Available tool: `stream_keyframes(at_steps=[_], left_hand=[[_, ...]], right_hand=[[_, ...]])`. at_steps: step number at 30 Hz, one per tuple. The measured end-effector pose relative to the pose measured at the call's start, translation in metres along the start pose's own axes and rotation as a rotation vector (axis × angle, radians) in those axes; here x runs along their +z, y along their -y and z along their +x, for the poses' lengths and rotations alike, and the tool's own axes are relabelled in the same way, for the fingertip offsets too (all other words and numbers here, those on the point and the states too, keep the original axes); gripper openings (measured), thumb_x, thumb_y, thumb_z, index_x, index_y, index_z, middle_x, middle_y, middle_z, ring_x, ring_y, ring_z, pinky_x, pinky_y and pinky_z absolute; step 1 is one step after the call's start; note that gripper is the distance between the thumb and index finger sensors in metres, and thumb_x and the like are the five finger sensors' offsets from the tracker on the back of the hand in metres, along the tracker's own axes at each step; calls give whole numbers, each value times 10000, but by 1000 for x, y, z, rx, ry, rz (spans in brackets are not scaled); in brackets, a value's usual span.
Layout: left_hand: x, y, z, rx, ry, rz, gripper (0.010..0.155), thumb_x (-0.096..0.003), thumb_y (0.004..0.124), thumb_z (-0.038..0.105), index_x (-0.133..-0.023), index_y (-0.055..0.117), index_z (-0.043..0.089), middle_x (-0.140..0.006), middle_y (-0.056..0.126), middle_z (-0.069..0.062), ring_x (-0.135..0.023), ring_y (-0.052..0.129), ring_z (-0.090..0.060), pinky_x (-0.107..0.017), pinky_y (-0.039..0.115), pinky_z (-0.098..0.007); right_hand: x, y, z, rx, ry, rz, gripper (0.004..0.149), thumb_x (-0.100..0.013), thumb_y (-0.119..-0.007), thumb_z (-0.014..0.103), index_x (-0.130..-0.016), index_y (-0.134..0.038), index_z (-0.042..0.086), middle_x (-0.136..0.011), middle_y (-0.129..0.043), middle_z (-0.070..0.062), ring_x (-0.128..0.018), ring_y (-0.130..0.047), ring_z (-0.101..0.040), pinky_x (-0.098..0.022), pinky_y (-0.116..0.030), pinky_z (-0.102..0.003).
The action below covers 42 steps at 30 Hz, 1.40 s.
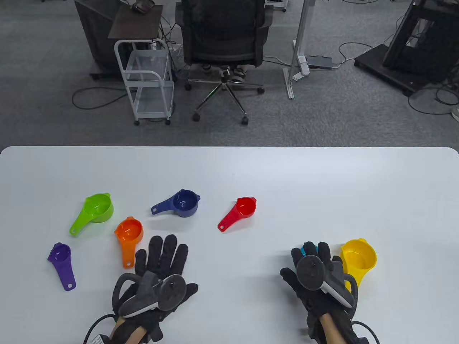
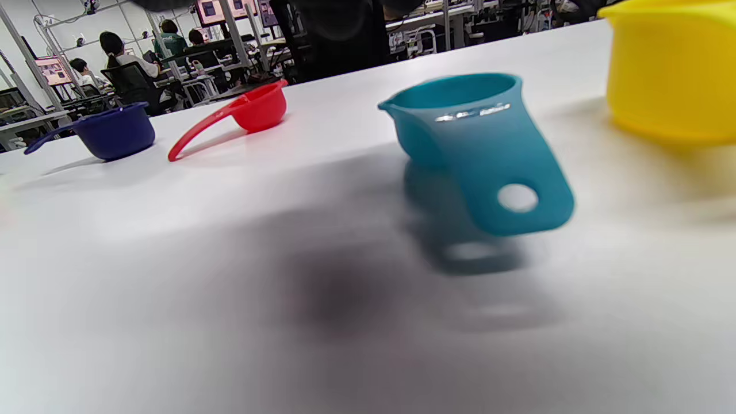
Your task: Nest plastic measuring cups
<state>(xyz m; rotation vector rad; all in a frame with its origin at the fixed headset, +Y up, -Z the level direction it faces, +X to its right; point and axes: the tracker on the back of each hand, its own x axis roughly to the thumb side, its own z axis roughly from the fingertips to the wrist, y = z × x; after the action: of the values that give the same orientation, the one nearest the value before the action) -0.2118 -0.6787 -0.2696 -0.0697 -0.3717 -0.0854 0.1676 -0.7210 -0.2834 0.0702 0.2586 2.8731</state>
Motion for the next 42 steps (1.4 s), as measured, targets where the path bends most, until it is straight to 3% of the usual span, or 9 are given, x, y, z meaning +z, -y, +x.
stream_keyframes(at_steps=[6, 23, 26, 31, 36, 38, 42], left_hand=[[-2, 16, -23, 26, -84, -78, 937, -491, 456, 705, -1175, 120, 160, -1197, 23, -201, -1011, 45, -625, -629, 139, -787], [-5, 23, -15, 23, -69, -129, 937, -489, 466, 699, -1175, 141, 148, -1205, 60, -210, -1034, 91, -625, -638, 149, -785], [-5, 23, -14, 30, -65, -133, 937, -489, 466, 699, -1175, 141, 149, -1206, 61, -207, -1038, 97, -624, -639, 150, -786], [-5, 24, -13, 30, -59, -139, 933, -491, 468, 694, -1175, 144, 149, -1206, 65, -209, -1042, 107, -625, -640, 152, -786], [-6, 25, -12, 33, -55, -155, 929, -493, 469, 692, -1174, 146, 149, -1206, 67, -208, -1044, 115, -625, -641, 156, -785], [-6, 26, -12, 33, -57, -163, 930, -492, 470, 692, -1174, 146, 149, -1206, 66, -209, -1045, 118, -625, -641, 155, -786], [-8, 26, -13, 38, -67, -173, 910, -501, 481, 678, -1175, 151, 162, -1206, 64, -200, -1052, 117, -617, -645, 151, -783]], right_hand=[[0, 0, 1, 26, -5, -6, 823, -548, -485, 610, -1191, -286, 137, -1220, -108, -302, -999, 2, -567, -668, -91, -767], [1, 3, -2, 9, -22, -2, 844, -546, -483, 615, -1189, -276, 109, -1213, -122, -322, -1005, -31, -579, -666, -119, -778], [6, 13, -6, -16, -20, -62, 849, -547, -485, 614, -1188, -278, 97, -1207, -120, -334, -1001, -37, -588, -662, -126, -784], [21, 38, -29, 11, -100, -305, 835, -554, -493, 603, -1187, -316, 86, -1207, -161, -344, -1007, -84, -600, -657, -159, -796], [18, 49, -68, -27, -272, -364, 817, -563, -501, 597, -1193, -310, 113, -1212, -137, -339, -1016, -84, -602, -665, -159, -803], [11, 48, -83, -65, -343, -341, 823, -563, -503, 605, -1201, -279, 136, -1215, -109, -339, -1024, -84, -607, -670, -165, -810], [-20, 27, -109, -71, -482, -136, 854, -557, -503, 623, -1194, -141, 184, -1186, 7, -358, -1011, -60, -630, -674, -163, -819]])
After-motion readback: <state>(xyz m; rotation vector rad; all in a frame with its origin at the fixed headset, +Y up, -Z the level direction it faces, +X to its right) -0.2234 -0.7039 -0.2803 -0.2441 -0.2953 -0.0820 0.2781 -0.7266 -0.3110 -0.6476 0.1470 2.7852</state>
